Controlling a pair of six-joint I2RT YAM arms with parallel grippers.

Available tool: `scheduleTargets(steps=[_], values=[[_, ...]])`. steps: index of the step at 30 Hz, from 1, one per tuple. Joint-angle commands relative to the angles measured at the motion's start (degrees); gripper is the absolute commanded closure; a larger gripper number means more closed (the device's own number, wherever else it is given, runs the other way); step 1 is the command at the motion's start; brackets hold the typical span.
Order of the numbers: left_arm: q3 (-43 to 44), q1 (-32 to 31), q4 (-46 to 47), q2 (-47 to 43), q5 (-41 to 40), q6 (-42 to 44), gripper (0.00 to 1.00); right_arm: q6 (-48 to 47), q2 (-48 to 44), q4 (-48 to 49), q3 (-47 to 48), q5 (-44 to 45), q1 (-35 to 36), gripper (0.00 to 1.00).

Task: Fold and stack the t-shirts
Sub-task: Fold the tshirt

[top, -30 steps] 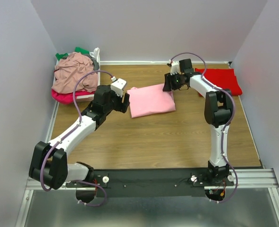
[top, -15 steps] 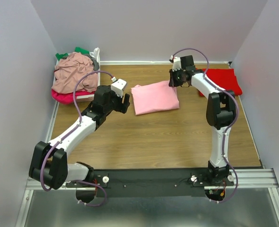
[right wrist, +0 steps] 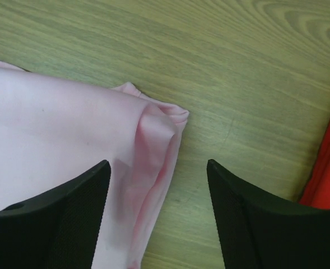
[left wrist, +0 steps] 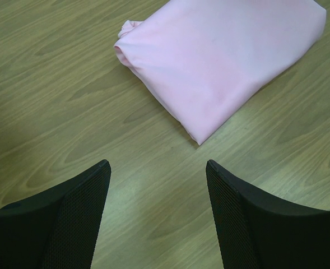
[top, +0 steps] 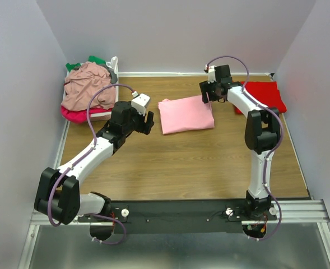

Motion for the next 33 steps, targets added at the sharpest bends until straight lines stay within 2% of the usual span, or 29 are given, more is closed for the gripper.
scheduleTargets(steps=[1, 3, 5, 10, 14, 16, 18, 20, 21, 25, 27, 31, 32, 33], values=[[-0.33, 0.07, 0.76, 0.03, 1.40, -0.08, 0.24, 2.05, 0.63, 0.44, 0.53, -1.78, -0.45, 0.20], [-0.33, 0.06, 0.76, 0.11, 1.49, -0.08, 0.24, 3.19, 1.15, 0.44, 0.79, -5.47, -0.45, 0.12], [-0.33, 0.06, 0.68, 0.29, 1.58, -0.08, 0.24, 4.07, 2.12, 0.44, 1.67, -8.36, -0.36, 0.11], [-0.33, 0.06, 0.59, 0.73, 1.84, -0.08, 0.24, 5.04, 5.11, 0.44, 3.17, -9.53, -0.27, 0.13], [-0.16, 0.06, 0.59, 1.34, 2.37, -0.08, 0.24, 4.69, 6.69, 0.35, 4.13, -9.61, 0.25, 0.20], [-0.07, 0.06, 0.50, 1.61, 2.46, -0.08, 0.24, 4.60, 7.13, 0.35, 4.92, -9.88, 0.69, 0.29], [0.02, 0.06, 0.32, 2.13, 2.63, -0.08, 0.24, 4.69, 7.74, 0.35, 5.45, -10.14, 0.96, 0.34], [0.11, 0.06, 0.06, 2.31, 2.63, -0.08, 0.24, 4.95, 7.92, 0.35, 6.07, -10.31, 1.05, 0.46], [0.02, 0.06, -0.03, 2.40, 2.55, -0.08, 0.24, 5.04, 7.66, 0.35, 6.07, -10.32, 1.05, 0.58], [0.11, -0.02, -0.11, 2.75, 2.72, 1.24, 0.24, 6.36, 5.74, 0.35, 5.72, -13.12, -0.09, 0.92], [0.20, -0.02, -0.11, 2.84, 2.81, 1.33, 0.24, 8.11, 4.85, 0.43, 5.10, -17.59, -1.93, 0.97], [0.37, -0.02, -0.12, 2.93, 3.33, 1.33, 0.24, 13.91, 4.93, 0.26, 4.49, -26.21, -6.77, 0.97], [0.37, -0.02, -0.11, 3.10, 3.68, 1.33, 0.25, 14.09, 5.28, 0.17, 4.31, -26.22, -7.82, 0.92], [0.37, -0.02, -0.20, 3.28, 3.86, 1.33, 0.25, 13.66, 5.29, 0.17, 3.70, -24.57, -8.09, 0.76]])
